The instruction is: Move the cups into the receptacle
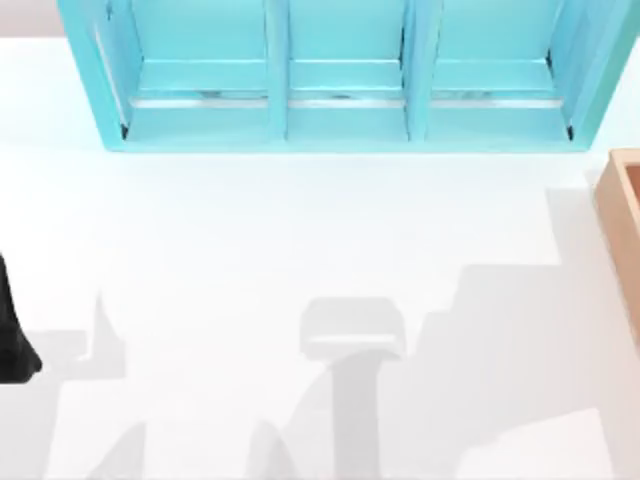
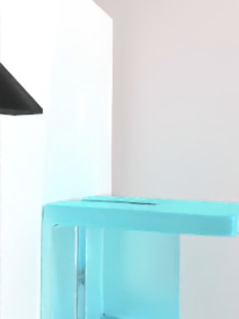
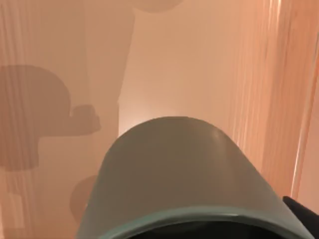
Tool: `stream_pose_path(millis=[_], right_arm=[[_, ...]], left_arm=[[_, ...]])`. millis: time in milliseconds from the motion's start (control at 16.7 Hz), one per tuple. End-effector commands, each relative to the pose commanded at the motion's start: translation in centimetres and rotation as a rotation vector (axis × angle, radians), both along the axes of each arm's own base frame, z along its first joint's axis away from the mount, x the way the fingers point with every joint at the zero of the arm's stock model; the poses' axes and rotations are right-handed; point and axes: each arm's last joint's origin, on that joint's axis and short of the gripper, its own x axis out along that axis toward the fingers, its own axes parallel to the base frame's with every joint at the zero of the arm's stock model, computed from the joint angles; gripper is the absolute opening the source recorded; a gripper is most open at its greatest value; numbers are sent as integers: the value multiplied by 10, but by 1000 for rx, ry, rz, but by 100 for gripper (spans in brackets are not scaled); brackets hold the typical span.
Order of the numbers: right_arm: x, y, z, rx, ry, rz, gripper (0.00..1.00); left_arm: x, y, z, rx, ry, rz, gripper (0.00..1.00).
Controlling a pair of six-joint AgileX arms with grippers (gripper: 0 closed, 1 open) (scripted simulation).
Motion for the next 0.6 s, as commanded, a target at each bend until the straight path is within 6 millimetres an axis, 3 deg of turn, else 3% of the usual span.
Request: stream_pose_path(millis=[300,600], right_arm=[[0,2,-4,-1,-3,2,0],[2,5,-48,-2,-7,-2,0]], left_arm=[[0,0,0,0,0,0,100],[0,0,0,0,0,0,100]])
